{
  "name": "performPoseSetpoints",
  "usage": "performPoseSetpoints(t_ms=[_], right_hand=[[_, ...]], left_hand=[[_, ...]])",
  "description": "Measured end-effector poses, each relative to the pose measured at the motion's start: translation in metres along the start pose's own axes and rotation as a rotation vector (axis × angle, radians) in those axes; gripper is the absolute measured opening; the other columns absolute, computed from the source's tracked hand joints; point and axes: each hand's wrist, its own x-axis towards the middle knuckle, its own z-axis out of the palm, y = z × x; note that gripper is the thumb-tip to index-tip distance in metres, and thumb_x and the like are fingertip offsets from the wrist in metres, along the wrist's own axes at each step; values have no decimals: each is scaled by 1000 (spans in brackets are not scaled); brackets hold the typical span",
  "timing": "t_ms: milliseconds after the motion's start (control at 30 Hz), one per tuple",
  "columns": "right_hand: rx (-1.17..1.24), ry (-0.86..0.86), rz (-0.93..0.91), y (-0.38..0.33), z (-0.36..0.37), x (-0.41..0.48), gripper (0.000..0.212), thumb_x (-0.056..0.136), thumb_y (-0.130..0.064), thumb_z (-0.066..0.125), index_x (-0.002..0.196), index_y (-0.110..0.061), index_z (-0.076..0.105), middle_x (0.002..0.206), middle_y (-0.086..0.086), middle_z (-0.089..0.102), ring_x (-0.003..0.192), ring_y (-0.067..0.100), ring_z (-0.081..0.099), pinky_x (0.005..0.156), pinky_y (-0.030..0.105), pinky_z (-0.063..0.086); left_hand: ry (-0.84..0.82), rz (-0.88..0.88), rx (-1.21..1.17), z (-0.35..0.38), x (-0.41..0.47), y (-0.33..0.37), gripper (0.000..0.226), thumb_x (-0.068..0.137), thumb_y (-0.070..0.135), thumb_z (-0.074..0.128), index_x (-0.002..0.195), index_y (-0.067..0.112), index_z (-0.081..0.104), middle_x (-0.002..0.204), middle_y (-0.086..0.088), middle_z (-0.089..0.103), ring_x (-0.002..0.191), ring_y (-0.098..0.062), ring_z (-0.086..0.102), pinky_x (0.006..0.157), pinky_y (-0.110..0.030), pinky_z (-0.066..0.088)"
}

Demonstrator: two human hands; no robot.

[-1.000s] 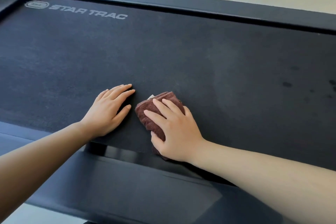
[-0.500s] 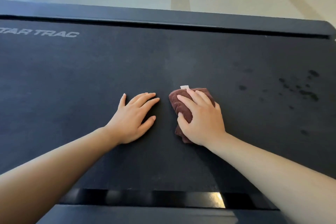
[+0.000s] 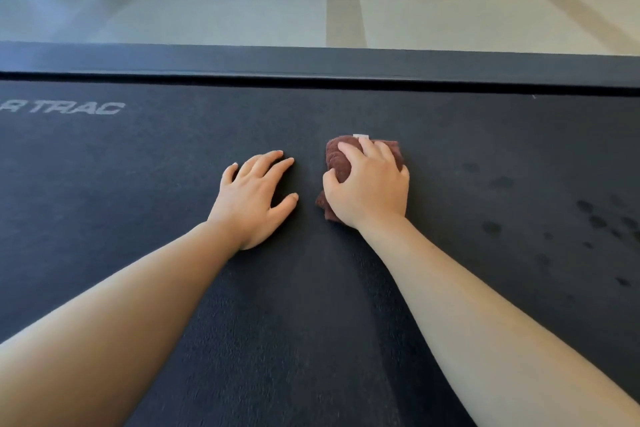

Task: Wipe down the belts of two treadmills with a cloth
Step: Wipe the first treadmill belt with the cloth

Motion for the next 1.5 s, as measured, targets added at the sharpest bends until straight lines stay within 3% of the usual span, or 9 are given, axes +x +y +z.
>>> performPoseSetpoints(t_ms=[133,267,600,767,967,1167,1500], right_hand=[[-17,-10,12,-7,12,36,50,80,-49,48,127,-33,54,143,-5,43,134,19,32,105,50,29],[-37,-61,28,-13,14,47,51,84,-49,47,132,-33,50,147,-2,39,136,21,29,107,51,28],[-11,-74,-73,-6,-9,-31,51,83,-46,46,131,-34,51,149,-4,37,137,17,27,106,53,24],[-8,-50,-21,-15,6,15,50,83,-48,47,132,-35,51,147,-3,40,137,19,29,109,53,26],[-8,-41,0,-18,31,107,50,83,-50,45,130,-34,52,140,-5,46,132,20,33,105,49,31],[34,-4,-10,-18,44,173,39,82,-49,48,117,-36,60,118,-7,58,116,21,46,93,42,38],[-11,-120,-60,-21,27,102,47,84,-49,46,128,-34,51,140,-3,44,131,22,34,101,48,32]], left_hand=[[5,5,21,5,1,-1,66,84,56,26,145,29,26,151,8,24,139,-14,16,114,-45,8],[-1,5,27,3,0,0,60,90,52,33,145,29,25,152,7,23,139,-14,15,114,-45,8],[22,-23,-87,0,-1,-1,52,94,39,39,143,23,32,152,6,28,140,-14,21,116,-43,11],[-7,-25,-93,-12,43,-11,51,95,39,37,142,18,35,150,0,33,139,-20,24,113,-42,22],[39,-50,-39,3,87,-24,51,94,41,36,142,24,33,151,6,29,139,-16,21,112,-40,15],[145,-30,-37,13,94,-31,54,89,49,32,140,30,37,148,10,33,137,-12,23,109,-40,15],[87,-70,-76,8,92,-29,49,93,39,41,140,28,37,149,8,32,138,-15,23,110,-40,14]])
